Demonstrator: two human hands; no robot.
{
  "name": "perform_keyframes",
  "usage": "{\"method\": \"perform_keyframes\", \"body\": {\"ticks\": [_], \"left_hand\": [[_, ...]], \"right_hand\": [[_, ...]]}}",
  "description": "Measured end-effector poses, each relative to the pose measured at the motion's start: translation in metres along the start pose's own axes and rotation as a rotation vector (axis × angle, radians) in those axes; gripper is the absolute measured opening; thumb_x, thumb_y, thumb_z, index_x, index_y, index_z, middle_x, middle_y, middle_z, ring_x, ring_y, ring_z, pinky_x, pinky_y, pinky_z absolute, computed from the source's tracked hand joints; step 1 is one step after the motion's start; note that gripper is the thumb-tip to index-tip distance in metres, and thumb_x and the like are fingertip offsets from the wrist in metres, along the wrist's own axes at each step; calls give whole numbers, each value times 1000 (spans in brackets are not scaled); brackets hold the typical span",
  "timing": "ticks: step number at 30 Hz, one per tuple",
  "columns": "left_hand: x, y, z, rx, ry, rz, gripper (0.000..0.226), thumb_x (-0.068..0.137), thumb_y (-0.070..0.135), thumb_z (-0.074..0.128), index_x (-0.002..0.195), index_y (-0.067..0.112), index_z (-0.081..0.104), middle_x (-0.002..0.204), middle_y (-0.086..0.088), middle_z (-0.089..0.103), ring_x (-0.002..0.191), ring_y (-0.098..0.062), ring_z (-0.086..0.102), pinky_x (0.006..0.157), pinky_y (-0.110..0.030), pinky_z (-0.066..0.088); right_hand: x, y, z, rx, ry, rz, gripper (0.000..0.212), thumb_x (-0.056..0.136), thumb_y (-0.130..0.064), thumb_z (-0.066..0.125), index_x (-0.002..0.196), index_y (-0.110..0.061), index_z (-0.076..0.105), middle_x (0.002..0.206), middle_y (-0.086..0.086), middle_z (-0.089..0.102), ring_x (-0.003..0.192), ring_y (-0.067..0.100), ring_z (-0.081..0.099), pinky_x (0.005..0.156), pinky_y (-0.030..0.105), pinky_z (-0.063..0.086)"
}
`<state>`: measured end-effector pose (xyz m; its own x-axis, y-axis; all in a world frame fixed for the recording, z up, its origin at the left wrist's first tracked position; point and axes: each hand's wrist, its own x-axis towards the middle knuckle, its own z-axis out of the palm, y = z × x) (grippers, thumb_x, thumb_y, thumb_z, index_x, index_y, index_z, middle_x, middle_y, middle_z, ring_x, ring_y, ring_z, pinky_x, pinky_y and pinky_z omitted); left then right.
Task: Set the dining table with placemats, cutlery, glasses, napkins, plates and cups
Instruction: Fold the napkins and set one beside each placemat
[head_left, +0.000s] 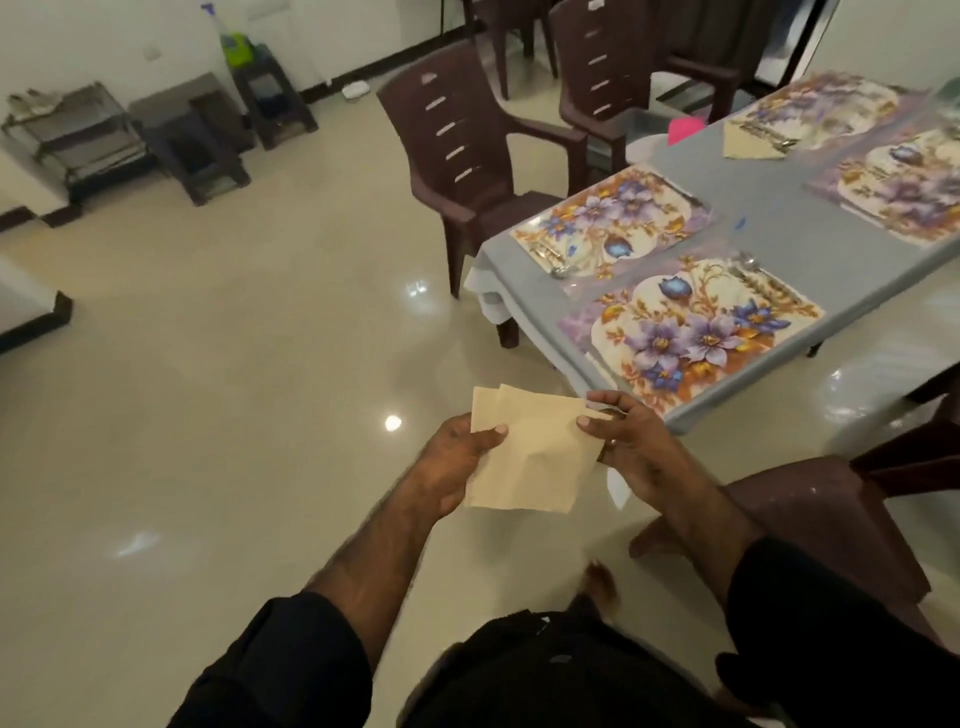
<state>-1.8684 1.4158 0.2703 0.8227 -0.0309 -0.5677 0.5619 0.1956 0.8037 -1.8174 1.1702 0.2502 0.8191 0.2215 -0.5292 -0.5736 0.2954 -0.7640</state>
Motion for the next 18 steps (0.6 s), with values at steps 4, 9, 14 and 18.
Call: {"method": "perform_keyframes", "body": {"ticks": [4, 9, 14, 18], "left_hand": [[47, 48, 19, -94, 52, 31, 30, 106, 14, 64, 135, 9, 70, 129, -14, 76, 122, -38, 71, 94, -51, 61], [97, 104, 40, -157, -46, 94, 36, 107, 16, 61, 141, 4, 65, 136, -18, 71, 123, -36, 70, 96, -49, 61], [161, 150, 60, -102, -70, 37, 34, 108, 18, 61, 140, 7, 67, 133, -17, 73, 123, -40, 70, 90, -49, 64], [200, 178, 61, -118, -182, -33, 31, 109, 20, 60, 136, 9, 68, 129, -16, 75, 114, -34, 75, 89, -47, 63]], "right_hand": [[36, -49, 5, -29, 35, -45, 41, 84, 9, 76, 118, -9, 61, 109, 10, 75, 100, 30, 73, 73, 39, 62], [74, -110, 3, 60, -15, -166, 37, 87, 4, 73, 122, -6, 66, 107, 10, 78, 95, 25, 74, 80, 38, 63], [110, -139, -6, -69, 160, -136, 18, 89, -3, 76, 107, -1, 72, 99, 9, 77, 94, 31, 70, 81, 43, 59], [128, -161, 1, -103, 285, -219, 26, 92, -4, 75, 117, 1, 73, 112, 14, 78, 92, 28, 72, 82, 42, 58]]}}
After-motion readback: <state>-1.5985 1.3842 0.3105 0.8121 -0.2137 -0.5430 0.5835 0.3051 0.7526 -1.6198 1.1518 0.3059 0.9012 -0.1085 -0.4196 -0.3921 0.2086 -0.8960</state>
